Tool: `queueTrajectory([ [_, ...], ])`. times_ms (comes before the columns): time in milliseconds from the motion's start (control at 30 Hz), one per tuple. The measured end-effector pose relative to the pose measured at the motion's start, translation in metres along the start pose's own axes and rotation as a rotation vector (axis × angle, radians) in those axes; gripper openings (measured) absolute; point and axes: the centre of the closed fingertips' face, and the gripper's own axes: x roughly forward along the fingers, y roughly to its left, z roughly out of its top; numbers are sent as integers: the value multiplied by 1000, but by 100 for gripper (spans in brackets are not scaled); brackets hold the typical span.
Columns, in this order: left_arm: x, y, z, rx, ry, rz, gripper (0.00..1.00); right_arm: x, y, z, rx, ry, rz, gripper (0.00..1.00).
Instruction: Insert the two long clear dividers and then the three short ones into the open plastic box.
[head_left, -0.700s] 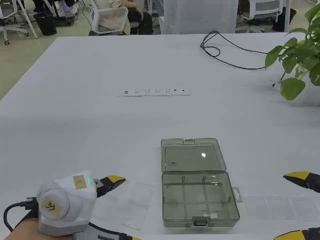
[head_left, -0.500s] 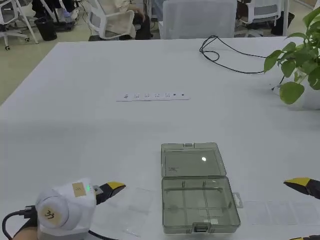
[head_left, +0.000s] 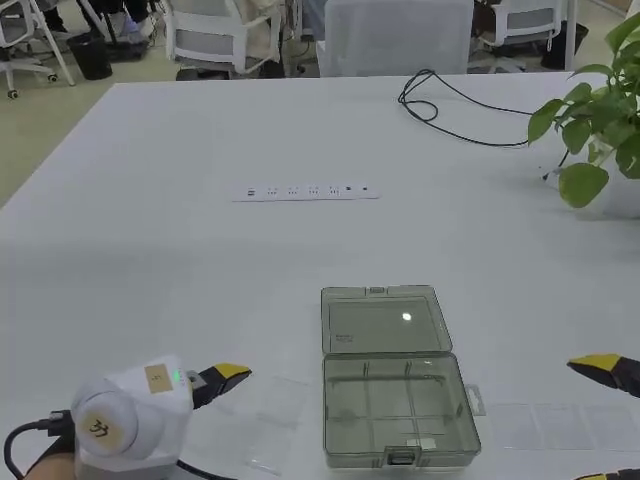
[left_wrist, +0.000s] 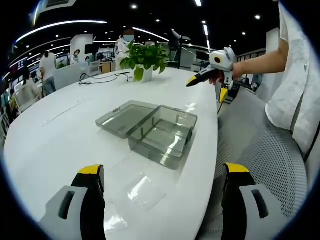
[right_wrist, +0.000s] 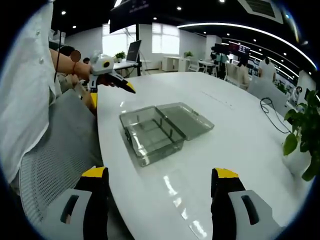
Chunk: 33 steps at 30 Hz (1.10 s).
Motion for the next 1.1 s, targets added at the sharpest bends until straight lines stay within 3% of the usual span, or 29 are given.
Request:
queueTrajectory([
  [1100,1,3,0,-5,7,-3,100,2,-3,3,2,-15,-1,85],
])
